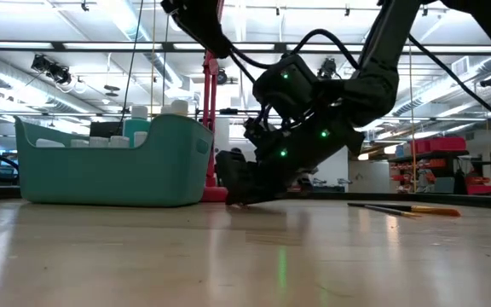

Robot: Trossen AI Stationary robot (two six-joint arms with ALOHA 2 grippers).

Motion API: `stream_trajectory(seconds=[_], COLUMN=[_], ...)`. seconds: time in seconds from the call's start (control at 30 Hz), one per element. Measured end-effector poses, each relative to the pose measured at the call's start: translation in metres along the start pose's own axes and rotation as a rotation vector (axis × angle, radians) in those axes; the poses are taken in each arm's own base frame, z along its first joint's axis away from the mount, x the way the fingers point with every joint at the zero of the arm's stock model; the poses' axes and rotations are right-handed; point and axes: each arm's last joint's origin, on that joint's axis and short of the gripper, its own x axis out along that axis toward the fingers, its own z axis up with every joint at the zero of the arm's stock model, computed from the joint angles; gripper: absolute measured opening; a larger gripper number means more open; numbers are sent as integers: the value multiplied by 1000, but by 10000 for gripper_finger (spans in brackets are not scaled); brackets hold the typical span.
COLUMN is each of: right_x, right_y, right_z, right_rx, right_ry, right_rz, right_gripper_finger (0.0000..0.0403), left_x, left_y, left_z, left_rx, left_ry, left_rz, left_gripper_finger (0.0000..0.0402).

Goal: Pick & Place Paint Supplies
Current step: Put the gold paint brush into the blue cup

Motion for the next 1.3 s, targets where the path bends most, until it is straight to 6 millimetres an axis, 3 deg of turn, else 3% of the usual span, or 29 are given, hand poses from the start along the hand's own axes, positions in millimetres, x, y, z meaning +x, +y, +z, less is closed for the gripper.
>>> stream_trajectory(seconds=[0.17, 0.47, 0.67, 0.97, 1.3], right_x=[2, 0, -2, -29, -50], right_y=[-7, -14, -13, 3, 21], right_z=[-1, -12, -12, 0, -14], right_rx=[36, 12, -31, -142, -209], right_ry=[61, 116, 135, 168, 220], right_rz=[11, 32, 91, 220, 234], right_gripper_finger=[130, 10, 6, 4, 7], left_x=[0, -3, -9, -14, -14], left_y=[1, -4, -12, -18, -18], left_z=[0, -2, -4, -5, -5], left_rx=[-16, -26, -31, -31, -63], left_ry=[2, 1, -8, -17, -16], left_rz=[8, -4, -21, -34, -35], left_gripper_finger=[114, 114, 114, 114, 114])
